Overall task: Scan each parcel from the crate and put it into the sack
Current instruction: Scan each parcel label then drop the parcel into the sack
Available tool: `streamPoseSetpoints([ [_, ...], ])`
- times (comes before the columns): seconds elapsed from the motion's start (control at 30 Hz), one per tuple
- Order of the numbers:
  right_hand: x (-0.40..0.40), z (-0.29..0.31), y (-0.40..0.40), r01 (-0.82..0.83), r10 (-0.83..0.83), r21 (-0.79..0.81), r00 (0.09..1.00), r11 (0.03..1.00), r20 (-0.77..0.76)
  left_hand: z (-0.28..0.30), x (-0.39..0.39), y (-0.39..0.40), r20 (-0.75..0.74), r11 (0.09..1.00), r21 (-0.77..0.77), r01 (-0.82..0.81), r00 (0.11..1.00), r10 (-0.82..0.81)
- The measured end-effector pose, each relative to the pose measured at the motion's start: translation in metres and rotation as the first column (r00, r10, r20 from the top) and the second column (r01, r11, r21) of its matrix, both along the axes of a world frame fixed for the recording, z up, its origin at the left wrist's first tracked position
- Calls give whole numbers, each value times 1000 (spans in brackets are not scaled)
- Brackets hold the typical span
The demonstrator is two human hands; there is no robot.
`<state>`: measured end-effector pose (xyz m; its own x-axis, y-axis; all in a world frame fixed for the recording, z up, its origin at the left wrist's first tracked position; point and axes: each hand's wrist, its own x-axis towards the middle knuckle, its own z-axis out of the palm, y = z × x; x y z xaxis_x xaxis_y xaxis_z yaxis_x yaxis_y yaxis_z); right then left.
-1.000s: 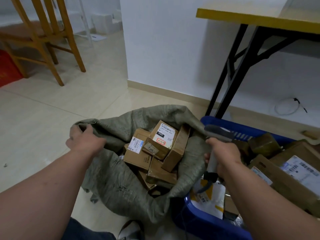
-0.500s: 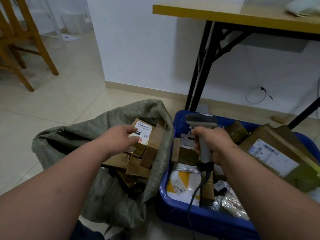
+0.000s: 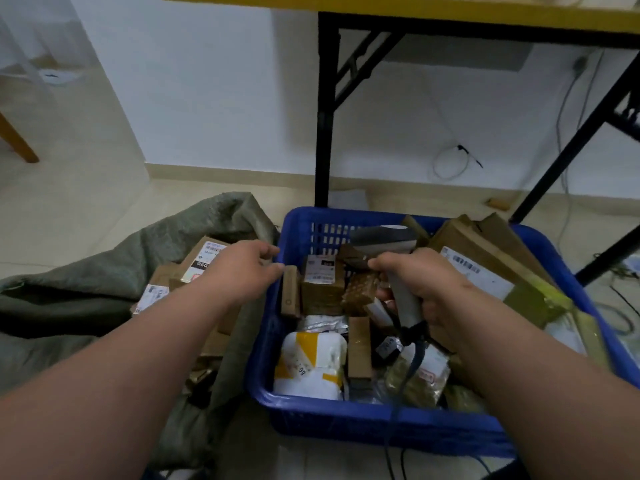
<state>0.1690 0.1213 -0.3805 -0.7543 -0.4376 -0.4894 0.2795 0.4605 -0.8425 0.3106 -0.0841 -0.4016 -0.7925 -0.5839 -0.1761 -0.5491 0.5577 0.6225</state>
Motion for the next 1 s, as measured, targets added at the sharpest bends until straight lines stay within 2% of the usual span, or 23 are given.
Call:
streamPoseSetpoints([
  [0.07,-5,-9,-4,7,-7,-5,1000,1000,12,-5,-12,6,74,997,-80,23,997,-17],
  [0.1,-7,-14,-8,8,-8,-11,1000,1000,19,-8,-17,9,119,983,-173,59,992,-39],
  [0.2,-15,-34,-17,24,-23,-16,998,1000,58,-22,-36,17,280,832,-503,235,955,-100],
  [0.27,-20,-46,-24,14,-14,-5,998,1000,67,-34,-49,22,365,743,-572,346,919,-147],
  [0.4,-33,-64,-32,2,-1,-11,994,1000,109,-59,-73,23,545,606,-587,537,815,-195],
  [0.53,-45,-75,-37,-2,3,-8,987,1000,162,-82,-97,20,746,479,-541,691,657,-105],
  [0.7,-54,-84,-43,-1,5,-23,983,1000,186,-103,-114,14,866,446,-447,776,501,-4],
  [0.9,-55,-85,-48,7,-2,-26,985,1000,173,-109,-114,17,868,374,-448,812,495,-36],
  [1.0,-52,-77,-46,12,-7,-30,988,999,154,-90,-110,16,841,395,-480,783,539,-46],
])
